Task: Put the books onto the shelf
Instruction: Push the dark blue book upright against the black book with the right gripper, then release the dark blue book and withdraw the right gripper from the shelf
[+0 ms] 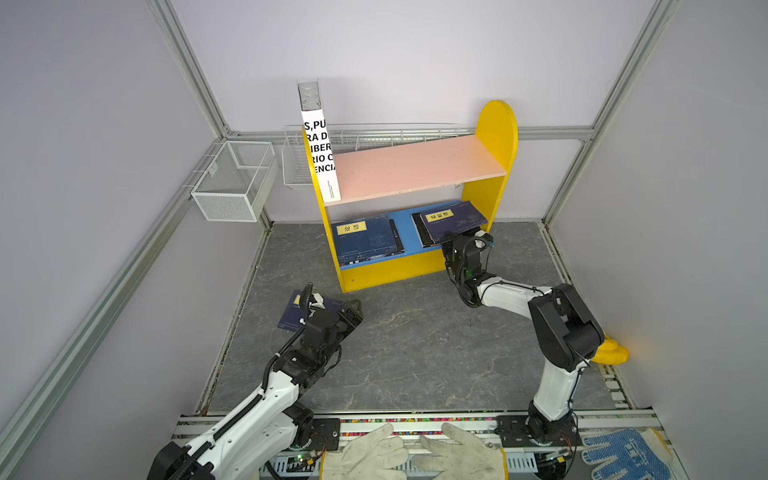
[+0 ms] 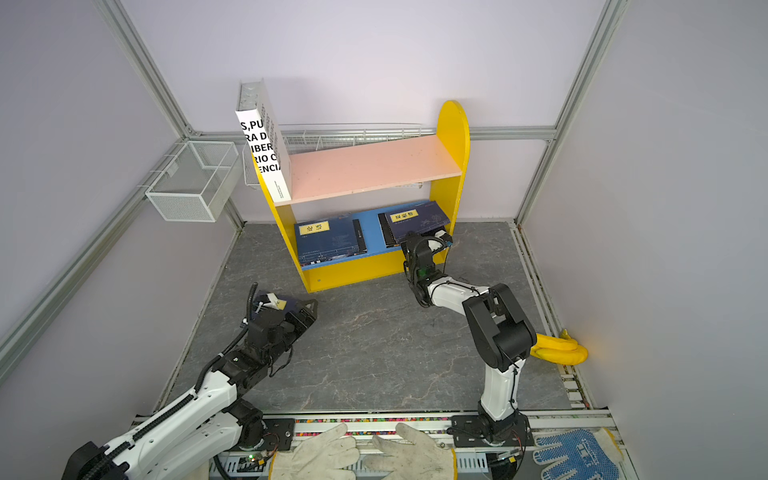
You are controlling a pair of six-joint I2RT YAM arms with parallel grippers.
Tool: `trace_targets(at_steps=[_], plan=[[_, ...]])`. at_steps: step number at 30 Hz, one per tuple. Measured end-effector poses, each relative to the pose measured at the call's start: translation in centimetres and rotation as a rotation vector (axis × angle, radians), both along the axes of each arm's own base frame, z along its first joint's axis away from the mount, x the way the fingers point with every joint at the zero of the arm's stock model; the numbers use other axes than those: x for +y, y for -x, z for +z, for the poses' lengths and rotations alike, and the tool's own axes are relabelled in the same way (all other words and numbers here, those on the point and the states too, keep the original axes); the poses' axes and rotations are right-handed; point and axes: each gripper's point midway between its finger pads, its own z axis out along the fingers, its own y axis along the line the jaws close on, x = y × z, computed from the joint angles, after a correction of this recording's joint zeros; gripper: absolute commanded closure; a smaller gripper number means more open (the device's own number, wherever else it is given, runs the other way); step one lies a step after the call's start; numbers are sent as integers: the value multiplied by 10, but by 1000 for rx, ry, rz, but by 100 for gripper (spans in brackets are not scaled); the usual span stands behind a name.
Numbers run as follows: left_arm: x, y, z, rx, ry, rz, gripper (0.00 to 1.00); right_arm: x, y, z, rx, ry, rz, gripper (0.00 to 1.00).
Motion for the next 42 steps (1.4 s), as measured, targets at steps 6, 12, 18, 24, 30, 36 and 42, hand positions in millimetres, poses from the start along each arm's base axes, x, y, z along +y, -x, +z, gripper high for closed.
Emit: trace_targets(at_steps=[6, 12, 18, 24, 30, 36, 42], plan=[[2, 0, 0, -1, 1, 5, 11, 10, -1, -10, 3, -9, -13, 85], [7, 3, -3, 1, 1, 14, 11, 15, 2, -8, -4, -7, -24, 78], [9, 3, -4, 8, -2, 17, 11, 12, 3, -8, -7, 1, -44, 85], [11, 4, -3, 5, -2, 18, 11, 5, 1, -6, -14, -4, -77, 85], [12, 6, -4, 10, -8, 19, 11, -2, -1, -4, -20, -16, -102, 84], [13, 6, -4, 12, -9, 20, 11, -10, -5, 0, -36, -41, -119, 72], [14, 6, -4, 14, -9, 23, 11, -14, -6, 0, -34, -44, -129, 61]])
